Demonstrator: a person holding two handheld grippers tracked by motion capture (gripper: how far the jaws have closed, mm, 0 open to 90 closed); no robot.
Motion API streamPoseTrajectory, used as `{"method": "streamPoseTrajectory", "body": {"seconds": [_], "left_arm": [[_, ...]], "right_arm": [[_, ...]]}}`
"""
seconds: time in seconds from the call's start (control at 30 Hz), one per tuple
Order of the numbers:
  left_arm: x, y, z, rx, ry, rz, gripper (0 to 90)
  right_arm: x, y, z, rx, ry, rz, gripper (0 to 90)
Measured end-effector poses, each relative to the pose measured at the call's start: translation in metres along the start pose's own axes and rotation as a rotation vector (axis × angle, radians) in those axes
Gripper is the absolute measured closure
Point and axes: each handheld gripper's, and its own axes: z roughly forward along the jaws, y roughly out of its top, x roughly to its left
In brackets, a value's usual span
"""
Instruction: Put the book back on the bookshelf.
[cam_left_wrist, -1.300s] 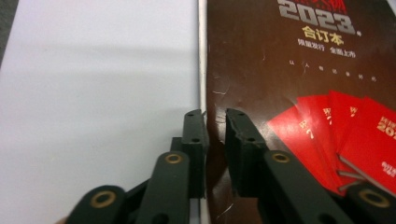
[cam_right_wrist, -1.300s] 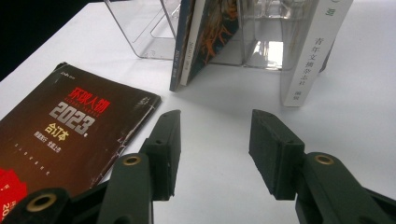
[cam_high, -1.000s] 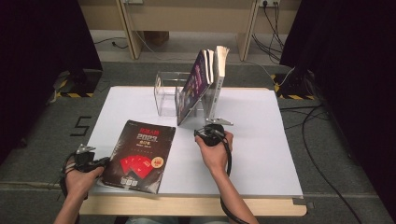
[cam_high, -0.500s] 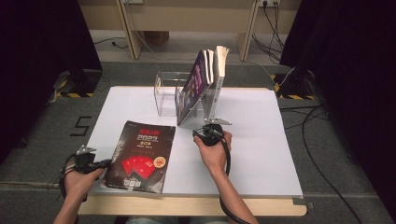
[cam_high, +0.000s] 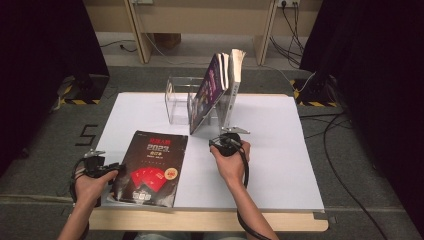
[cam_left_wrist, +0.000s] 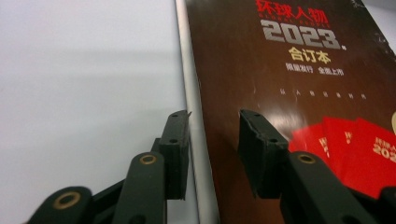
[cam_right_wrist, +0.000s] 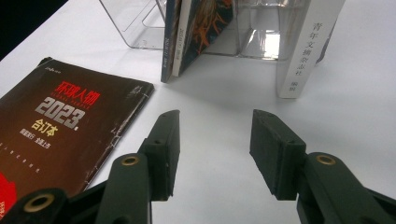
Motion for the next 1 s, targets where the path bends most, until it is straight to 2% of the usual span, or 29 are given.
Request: {"method": "streamPoseTrajectory", "body": {"seconds": [0.2,0.23,0.3,0.57,0.67,0.8,0.87,0.93,1.0], "left_arm": [[0.004,0.014,0.014,0.029,-0.003,-0.009,59.4],[0.004,0.015,0.015,0.029,-0.014,-0.014,59.5],[0.004,0.017,0.016,0.032,-0.028,-0.023,58.9],[0.004,0.018,0.017,0.038,-0.034,-0.028,59.2],[0.003,0.017,0.017,0.034,-0.014,-0.005,62.6],[0.003,0.016,0.017,0.028,0.013,0.025,72.7],[-0.001,0.016,0.016,0.031,0.043,0.075,75.0],[-0.005,0.018,0.016,0.042,0.083,0.136,82.6],[-0.007,0.018,0.016,0.044,0.096,0.158,85.8]], "right_arm": [[0.000,0.000,0.001,0.001,-0.001,-0.002,53.3],[-0.001,0.000,0.001,0.002,-0.001,-0.002,53.2],[-0.001,-0.001,0.001,0.005,-0.001,0.000,53.2],[-0.002,-0.002,0.003,0.009,-0.001,0.001,53.0],[-0.001,-0.002,0.003,0.006,-0.002,0.002,53.0],[0.000,-0.002,0.003,0.007,-0.002,0.001,53.0],[0.000,-0.002,0.004,0.009,-0.001,-0.001,52.9],[0.001,-0.002,0.005,0.009,-0.002,0.000,53.0],[0.001,-0.002,0.005,0.009,0.000,0.000,52.9]]}}
